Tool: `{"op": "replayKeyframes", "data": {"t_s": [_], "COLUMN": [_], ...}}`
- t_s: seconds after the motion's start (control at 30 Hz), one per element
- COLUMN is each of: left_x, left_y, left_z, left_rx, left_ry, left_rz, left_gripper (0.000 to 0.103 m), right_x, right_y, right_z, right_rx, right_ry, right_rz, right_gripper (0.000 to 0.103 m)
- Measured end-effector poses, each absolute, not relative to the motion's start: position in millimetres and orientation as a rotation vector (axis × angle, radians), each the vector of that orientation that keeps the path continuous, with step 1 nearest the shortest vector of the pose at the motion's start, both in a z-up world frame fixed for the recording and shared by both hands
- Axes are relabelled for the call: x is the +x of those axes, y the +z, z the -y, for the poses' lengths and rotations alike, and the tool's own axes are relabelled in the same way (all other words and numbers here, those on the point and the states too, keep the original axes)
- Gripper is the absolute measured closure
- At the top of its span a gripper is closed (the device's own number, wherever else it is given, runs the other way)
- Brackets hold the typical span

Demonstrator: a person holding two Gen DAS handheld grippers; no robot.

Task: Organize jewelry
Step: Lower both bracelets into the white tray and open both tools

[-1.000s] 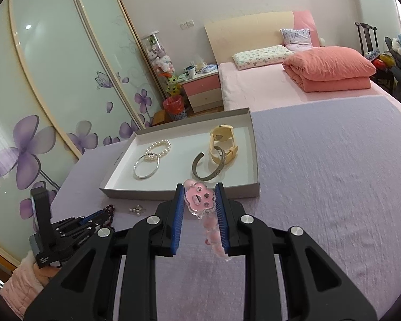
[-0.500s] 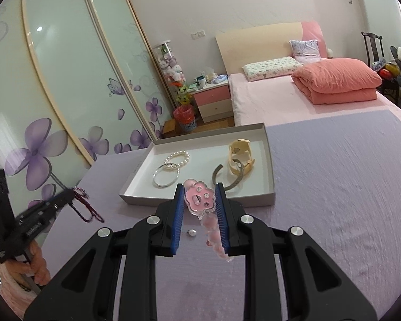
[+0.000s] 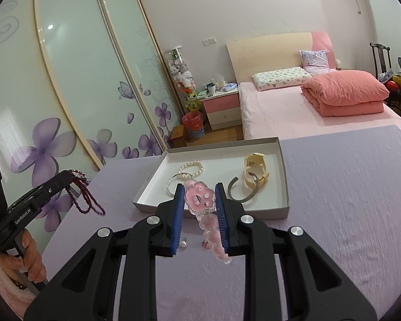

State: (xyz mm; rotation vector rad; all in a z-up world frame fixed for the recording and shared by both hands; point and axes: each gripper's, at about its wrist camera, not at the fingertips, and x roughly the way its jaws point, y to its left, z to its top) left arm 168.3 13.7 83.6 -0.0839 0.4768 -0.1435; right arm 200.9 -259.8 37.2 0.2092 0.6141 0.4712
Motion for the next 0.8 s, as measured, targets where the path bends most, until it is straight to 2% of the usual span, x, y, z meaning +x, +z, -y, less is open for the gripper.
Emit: {"op": "replayKeyframes", "data": {"t_s": [0.43, 0.8], "left_x": [245, 331], "left_y": [64, 10], "left_z": [-3, 1], "left_rx": [-0.101, -0.120], "left_ry": [-0.149, -0.153], "left_rz": [-0.515, -0.622], "left_gripper": [0.094, 0.094], "right_x": [257, 309], "right_y": [29, 6], "right_z": [242, 231], "right_rx": [0.227, 0.219], "right_ry": [0.447, 0.427], "right_rz": [-0.610, -0.637], "right_gripper": [0.079, 0.079]}}
